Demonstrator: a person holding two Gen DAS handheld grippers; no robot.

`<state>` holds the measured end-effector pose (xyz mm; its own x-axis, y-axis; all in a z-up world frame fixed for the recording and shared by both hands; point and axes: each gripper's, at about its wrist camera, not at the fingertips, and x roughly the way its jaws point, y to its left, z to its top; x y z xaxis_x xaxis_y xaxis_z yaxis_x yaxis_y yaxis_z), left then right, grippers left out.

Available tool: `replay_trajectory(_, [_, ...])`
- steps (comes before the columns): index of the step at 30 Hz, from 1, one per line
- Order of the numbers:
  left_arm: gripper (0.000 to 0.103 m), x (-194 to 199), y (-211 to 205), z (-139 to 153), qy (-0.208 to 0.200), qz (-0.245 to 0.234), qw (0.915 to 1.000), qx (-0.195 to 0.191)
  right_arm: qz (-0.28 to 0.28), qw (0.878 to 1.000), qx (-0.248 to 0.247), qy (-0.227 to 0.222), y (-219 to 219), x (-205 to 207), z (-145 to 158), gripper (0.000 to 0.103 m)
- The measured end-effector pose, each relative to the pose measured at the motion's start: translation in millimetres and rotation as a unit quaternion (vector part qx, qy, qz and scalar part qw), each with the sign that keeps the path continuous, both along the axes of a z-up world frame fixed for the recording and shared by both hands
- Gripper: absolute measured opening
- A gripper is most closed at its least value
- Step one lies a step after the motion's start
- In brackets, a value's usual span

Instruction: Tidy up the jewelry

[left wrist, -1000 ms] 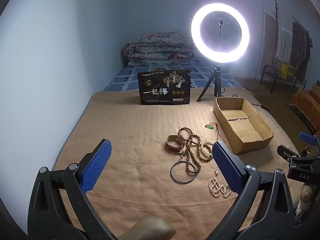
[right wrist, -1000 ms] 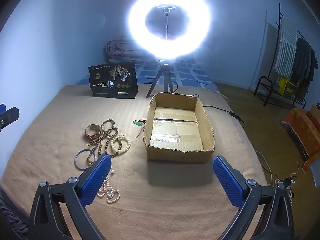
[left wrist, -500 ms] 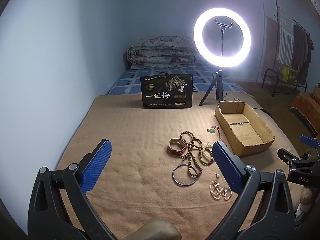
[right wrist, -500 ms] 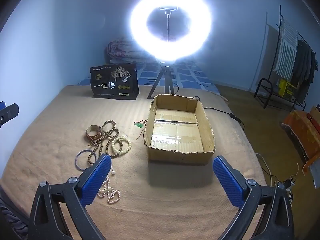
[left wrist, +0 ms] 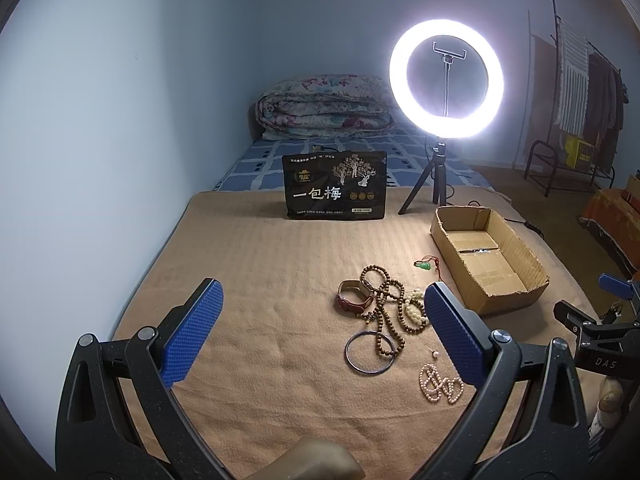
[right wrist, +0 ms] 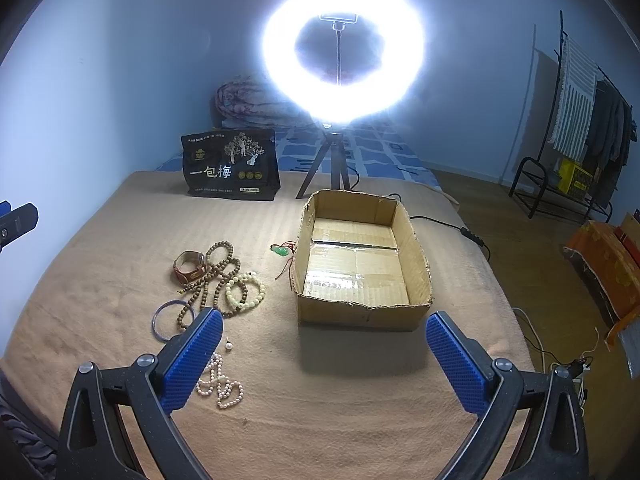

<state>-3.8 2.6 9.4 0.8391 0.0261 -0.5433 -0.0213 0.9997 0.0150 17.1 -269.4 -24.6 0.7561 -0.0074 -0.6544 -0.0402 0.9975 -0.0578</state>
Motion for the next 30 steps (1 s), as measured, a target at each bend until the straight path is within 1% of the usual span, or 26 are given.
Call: replay_trajectory(30, [0.102, -1.5, 1.6, -1.4, -0.001, -0.001, 1.0, 0.0, 0.006, 1.0, 0.003, 0.002, 1.9, -0.9, 0.4, 0.103])
